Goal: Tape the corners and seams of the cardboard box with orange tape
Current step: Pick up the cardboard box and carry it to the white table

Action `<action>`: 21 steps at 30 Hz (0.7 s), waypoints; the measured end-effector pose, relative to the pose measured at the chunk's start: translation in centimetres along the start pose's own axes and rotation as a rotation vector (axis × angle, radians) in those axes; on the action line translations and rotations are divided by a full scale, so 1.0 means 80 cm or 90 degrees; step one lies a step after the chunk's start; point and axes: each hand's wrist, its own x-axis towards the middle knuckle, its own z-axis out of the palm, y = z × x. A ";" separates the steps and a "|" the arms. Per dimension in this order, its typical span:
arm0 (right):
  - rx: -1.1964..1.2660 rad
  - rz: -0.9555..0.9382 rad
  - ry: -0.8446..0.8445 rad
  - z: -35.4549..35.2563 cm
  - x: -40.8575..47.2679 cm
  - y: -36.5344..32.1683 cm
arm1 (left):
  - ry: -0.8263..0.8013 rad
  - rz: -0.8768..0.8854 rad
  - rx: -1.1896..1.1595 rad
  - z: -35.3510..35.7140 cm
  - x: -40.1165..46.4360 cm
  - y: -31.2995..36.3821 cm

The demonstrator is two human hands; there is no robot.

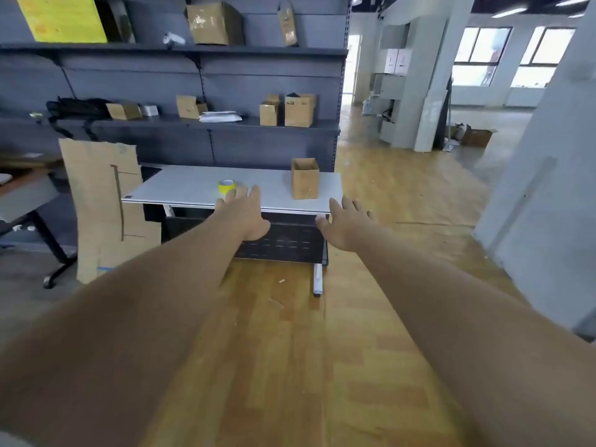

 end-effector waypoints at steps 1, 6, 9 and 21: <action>-0.008 0.003 -0.005 0.002 0.004 0.001 | -0.008 0.001 0.016 0.000 0.003 0.000; -0.004 0.000 -0.001 0.020 0.051 0.001 | -0.017 0.002 0.008 0.017 0.053 -0.012; -0.004 0.007 -0.001 0.033 0.091 -0.009 | -0.011 0.010 -0.006 0.031 0.097 -0.026; -0.052 0.052 -0.017 0.054 0.261 -0.033 | -0.030 0.065 -0.036 0.076 0.278 -0.058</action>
